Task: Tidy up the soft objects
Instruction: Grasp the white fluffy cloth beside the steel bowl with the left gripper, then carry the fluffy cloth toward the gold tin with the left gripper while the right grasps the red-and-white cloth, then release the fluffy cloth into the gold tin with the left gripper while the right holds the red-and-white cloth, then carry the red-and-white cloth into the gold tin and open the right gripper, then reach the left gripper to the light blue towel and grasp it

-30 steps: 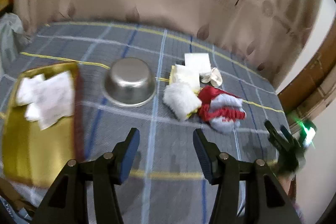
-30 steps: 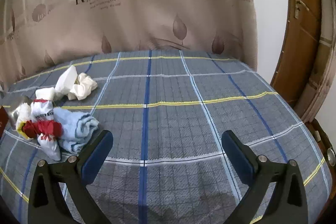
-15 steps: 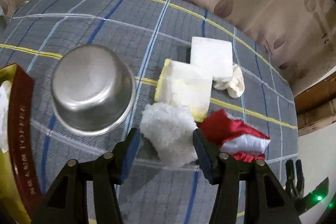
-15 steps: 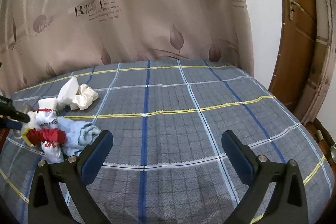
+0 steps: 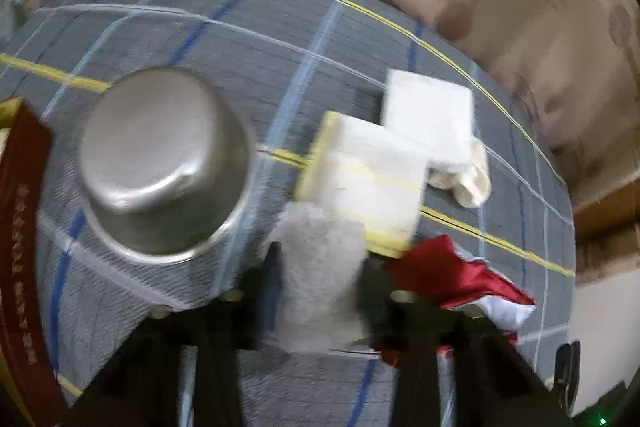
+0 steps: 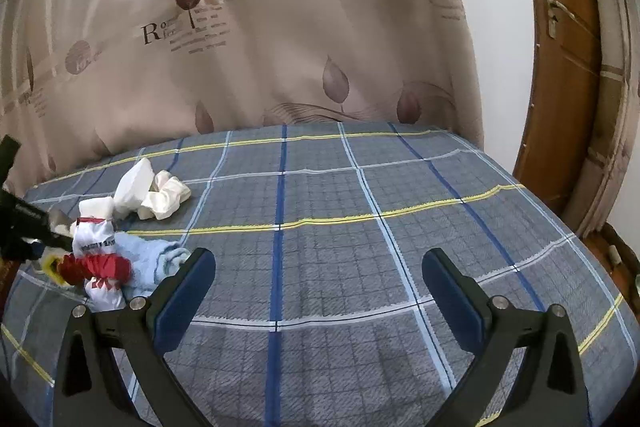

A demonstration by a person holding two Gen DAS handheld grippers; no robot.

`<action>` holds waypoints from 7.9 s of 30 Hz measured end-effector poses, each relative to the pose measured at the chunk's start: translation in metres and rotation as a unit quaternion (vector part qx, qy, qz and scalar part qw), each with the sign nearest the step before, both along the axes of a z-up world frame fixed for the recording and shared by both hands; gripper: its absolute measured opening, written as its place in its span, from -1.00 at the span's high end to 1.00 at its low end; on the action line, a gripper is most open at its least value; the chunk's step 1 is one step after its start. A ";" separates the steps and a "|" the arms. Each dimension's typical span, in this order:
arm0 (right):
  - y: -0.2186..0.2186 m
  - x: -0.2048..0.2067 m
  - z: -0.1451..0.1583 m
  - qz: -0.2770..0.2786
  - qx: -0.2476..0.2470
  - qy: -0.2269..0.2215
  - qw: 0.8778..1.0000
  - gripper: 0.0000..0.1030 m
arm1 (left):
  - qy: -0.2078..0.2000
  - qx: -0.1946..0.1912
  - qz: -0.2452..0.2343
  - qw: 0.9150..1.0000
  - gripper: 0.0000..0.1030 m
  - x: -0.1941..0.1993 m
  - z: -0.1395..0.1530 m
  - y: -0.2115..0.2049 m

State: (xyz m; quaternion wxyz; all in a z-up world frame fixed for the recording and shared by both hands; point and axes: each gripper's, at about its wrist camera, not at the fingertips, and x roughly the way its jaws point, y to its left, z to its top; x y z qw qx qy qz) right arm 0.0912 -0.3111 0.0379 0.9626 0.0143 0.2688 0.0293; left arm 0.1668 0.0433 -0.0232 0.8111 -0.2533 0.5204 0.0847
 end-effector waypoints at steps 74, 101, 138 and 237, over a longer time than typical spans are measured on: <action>0.148 -0.072 0.063 0.348 0.142 0.126 0.918 0.82 | -0.087 0.159 0.029 0.983 0.61 -0.230 0.070 0.193; 0.172 -0.076 0.055 0.346 0.136 0.151 0.916 0.81 | -0.038 0.218 0.008 0.975 0.21 -0.187 0.018 0.224; 0.346 -0.055 0.091 0.464 0.190 0.182 0.846 0.77 | -0.101 0.229 0.051 0.967 -0.14 -0.248 0.080 0.214; -0.003 -0.024 -0.017 0.217 0.030 0.064 0.974 -0.96 | 0.020 -0.207 0.024 0.978 0.71 0.021 0.007 -0.111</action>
